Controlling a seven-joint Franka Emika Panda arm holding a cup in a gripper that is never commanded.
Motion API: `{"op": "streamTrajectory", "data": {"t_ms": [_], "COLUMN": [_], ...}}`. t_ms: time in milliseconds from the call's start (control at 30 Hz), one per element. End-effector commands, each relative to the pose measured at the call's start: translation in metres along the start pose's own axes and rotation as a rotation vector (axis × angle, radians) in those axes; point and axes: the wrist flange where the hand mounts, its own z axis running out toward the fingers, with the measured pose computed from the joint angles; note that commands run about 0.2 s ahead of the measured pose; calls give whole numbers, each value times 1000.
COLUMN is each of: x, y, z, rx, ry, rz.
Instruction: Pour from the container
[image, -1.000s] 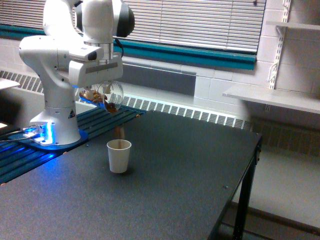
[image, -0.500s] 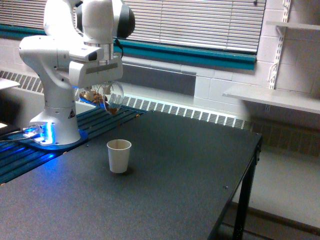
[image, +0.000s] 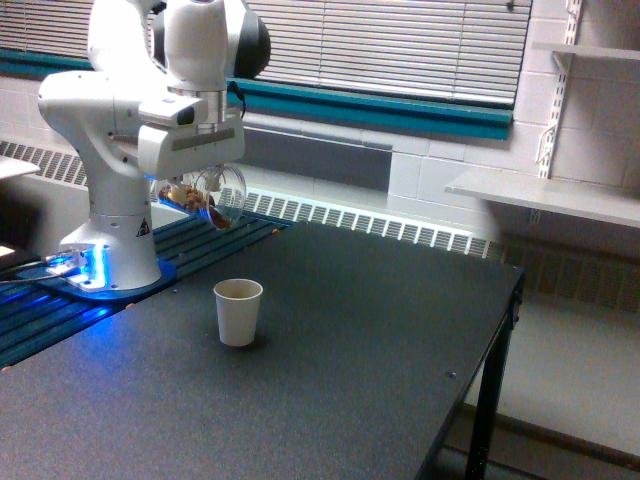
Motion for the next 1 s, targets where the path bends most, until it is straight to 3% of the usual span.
{"op": "streamTrajectory", "data": {"t_ms": [33,1000], "x": [-4,-1], "y": [6,-2], "z": [14,19], "rx": [-14,-39], "ry": [-25,-61], "rz": [-13,-50]}}
